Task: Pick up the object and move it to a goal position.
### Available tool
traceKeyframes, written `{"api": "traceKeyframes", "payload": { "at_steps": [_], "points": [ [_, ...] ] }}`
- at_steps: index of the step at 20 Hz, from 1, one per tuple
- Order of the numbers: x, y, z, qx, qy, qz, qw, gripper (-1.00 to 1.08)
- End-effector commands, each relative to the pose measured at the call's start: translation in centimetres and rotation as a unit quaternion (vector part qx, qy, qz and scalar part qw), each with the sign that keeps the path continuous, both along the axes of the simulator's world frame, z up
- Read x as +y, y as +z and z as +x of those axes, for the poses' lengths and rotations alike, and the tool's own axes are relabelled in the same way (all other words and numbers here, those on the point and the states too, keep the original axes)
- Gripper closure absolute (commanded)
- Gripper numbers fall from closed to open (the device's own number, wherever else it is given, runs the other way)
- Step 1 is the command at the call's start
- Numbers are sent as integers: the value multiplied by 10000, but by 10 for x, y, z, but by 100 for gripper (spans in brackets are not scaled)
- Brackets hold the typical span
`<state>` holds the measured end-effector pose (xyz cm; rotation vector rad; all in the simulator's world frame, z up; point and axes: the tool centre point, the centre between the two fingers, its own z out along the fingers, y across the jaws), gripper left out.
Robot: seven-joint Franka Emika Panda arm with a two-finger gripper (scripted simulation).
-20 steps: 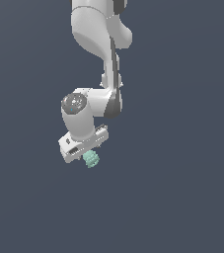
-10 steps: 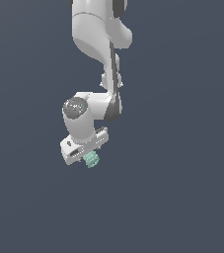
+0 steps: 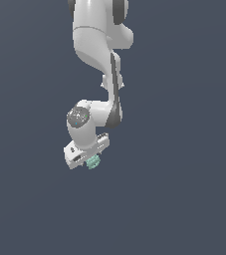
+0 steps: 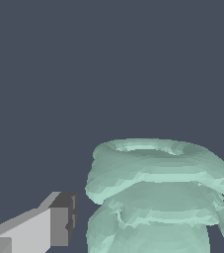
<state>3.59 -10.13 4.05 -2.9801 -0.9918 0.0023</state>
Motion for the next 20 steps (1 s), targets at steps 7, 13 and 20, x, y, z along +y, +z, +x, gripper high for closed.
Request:
{"api": "traceKeyframes", "payload": {
  "at_steps": [7,13,20],
  "points": [
    [0,0,1,-8,1,-1,10000,108],
    [1,0,1,-8,1,-1,10000,108],
    [16,9,-7,-8,1,-1,10000,108]
  ]
}}
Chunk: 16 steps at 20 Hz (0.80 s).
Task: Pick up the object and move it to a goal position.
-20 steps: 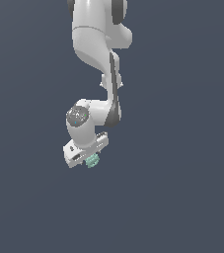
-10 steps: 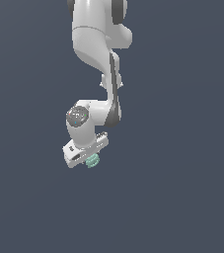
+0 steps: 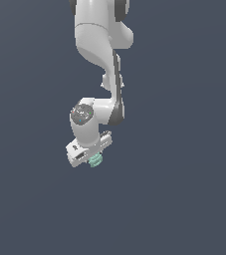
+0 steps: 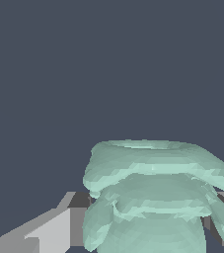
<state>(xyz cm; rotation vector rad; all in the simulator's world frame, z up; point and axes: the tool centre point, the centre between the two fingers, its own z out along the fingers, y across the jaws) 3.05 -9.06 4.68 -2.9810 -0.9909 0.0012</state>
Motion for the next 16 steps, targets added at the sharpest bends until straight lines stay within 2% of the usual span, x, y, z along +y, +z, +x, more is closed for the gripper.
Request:
{"api": "traceKeyframes", "payload": {
  "at_steps": [1,7,16],
  "points": [
    [9,5,-4,-4,4,0,10000,108],
    [43,26,-22,-4,5,-2,10000,108],
    [122,74,-63,-4,6,-9,10000,108]
  ]
}}
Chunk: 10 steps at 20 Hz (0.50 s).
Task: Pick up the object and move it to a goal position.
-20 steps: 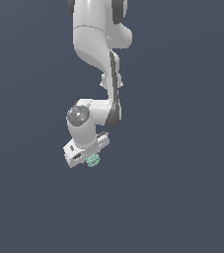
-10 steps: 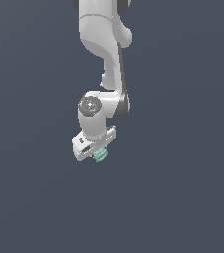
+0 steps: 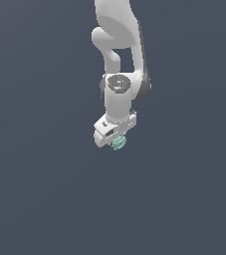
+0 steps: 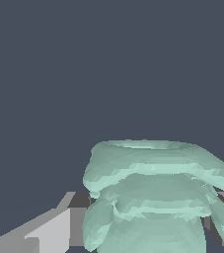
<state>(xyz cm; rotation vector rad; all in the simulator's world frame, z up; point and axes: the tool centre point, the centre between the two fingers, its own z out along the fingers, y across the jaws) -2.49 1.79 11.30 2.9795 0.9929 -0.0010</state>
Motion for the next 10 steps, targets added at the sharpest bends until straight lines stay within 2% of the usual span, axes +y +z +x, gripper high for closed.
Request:
{"api": "traceKeyframes", "payload": {
  "at_steps": [1,10],
  "points": [
    [21,13,-11,-1,-1,-3,10000,108],
    [80,49,-38,-1,-1,-3,10000,108]
  ]
}}
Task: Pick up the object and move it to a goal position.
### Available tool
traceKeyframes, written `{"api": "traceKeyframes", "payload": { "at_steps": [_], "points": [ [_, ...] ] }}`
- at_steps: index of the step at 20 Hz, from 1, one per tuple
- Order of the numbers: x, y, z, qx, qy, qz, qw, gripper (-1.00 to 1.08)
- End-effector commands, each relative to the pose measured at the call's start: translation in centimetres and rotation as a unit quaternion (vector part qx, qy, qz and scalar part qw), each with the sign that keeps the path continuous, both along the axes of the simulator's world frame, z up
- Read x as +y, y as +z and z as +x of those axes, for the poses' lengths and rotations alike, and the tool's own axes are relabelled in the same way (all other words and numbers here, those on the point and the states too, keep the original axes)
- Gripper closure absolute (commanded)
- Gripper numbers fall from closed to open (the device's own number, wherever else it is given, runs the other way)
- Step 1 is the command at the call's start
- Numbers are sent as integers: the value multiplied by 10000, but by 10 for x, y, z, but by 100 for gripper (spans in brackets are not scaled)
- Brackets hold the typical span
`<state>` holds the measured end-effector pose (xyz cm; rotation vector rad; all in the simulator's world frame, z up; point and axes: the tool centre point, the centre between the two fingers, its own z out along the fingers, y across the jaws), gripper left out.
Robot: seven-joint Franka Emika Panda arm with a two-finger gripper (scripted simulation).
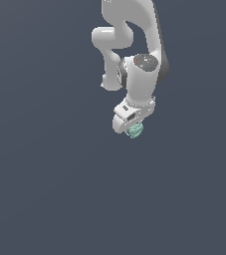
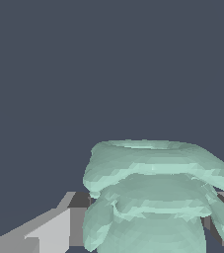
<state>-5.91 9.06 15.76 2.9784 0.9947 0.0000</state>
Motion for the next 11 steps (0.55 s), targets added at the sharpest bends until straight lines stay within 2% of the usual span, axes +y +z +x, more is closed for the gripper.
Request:
{"api": "traceKeyframes", "payload": {
  "at_steps": [1,5,11],
  "points": [
    [11,7,-5,2,-8,0,10000,108],
    [20,13,-9,2,-9,3,10000,108],
    [16,10,-6,2,-10,6,10000,108]
  ]
}}
